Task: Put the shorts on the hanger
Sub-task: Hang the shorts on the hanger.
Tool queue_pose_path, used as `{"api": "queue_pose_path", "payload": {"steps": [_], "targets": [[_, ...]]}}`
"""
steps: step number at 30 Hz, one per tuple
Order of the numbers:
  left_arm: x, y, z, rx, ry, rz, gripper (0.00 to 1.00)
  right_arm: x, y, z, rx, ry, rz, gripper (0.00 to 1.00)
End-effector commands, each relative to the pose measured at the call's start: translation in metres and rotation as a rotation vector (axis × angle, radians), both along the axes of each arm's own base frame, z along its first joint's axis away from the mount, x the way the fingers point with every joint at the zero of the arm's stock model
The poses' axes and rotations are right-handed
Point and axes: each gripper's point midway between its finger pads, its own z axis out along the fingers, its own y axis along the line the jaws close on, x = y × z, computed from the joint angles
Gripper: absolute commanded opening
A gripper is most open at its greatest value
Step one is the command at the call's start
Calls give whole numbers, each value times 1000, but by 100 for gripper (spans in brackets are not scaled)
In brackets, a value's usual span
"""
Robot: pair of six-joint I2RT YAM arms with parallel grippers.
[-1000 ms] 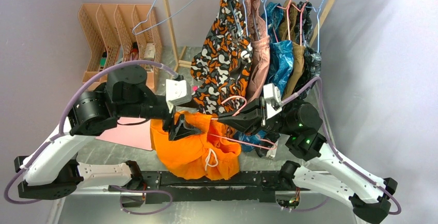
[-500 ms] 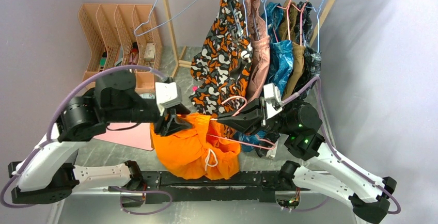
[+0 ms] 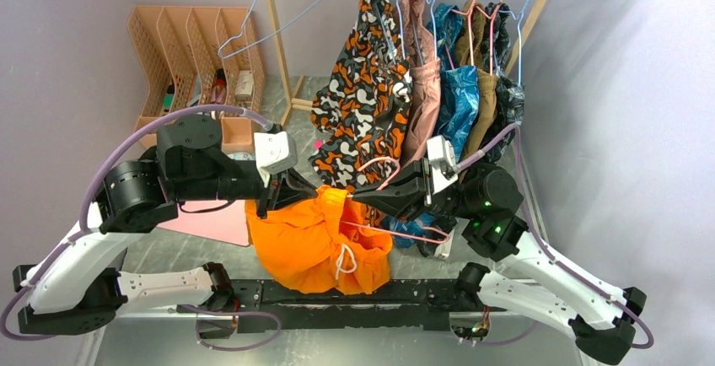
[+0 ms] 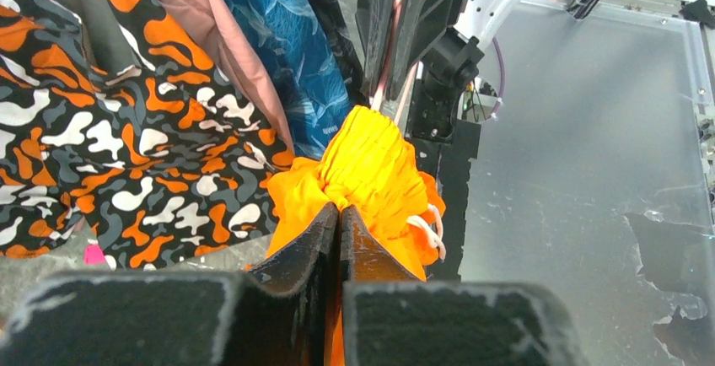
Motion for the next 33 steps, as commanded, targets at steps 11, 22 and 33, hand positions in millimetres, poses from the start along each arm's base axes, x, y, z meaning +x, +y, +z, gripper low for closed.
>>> {"api": "queue_pose_path", "payload": {"steps": [11,22,33], "targets": [[6,0,97,-390,-143,60,7,-4,1,6,-19,-68,25,0],[40,-13,110,-441,-50,235,7,-29,6,10,-16,-107,186,0],[69,-54,61,-269,30,279,7,-45,3,30,38,-138,277,0]]}}
